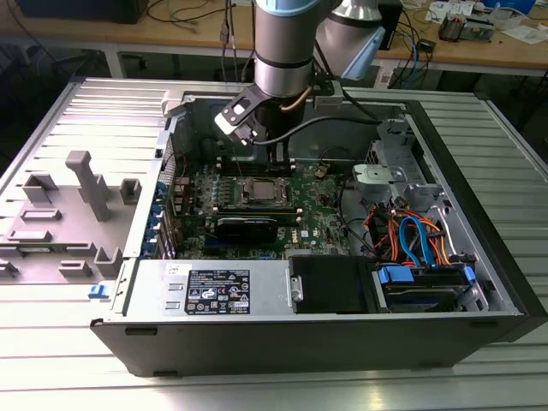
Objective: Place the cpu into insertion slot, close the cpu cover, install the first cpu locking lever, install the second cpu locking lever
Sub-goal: 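Close the cpu cover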
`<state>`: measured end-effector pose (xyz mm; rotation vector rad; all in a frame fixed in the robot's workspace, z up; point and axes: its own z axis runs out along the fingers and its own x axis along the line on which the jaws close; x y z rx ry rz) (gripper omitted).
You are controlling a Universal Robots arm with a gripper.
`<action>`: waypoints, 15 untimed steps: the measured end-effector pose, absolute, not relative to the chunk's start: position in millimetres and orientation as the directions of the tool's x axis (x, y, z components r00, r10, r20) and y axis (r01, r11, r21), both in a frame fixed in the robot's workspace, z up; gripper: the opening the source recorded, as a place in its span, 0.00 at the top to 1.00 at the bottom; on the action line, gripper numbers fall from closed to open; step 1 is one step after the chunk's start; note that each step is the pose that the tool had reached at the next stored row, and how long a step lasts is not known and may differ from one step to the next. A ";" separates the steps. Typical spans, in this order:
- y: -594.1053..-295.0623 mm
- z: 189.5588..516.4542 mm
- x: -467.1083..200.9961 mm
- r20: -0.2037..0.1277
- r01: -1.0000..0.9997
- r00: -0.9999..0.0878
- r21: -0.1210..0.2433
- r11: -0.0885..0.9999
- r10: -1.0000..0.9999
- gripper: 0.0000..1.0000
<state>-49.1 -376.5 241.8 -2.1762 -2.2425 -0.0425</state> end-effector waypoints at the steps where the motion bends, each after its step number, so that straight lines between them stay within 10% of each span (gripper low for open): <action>1: -376.6 239.9 -53.4 0.031 1.000 -0.030 0.008 0.030 0.999 0.89; 15: -376.6 215.8 -84.9 0.031 1.000 -0.030 0.008 0.030 0.999 0.89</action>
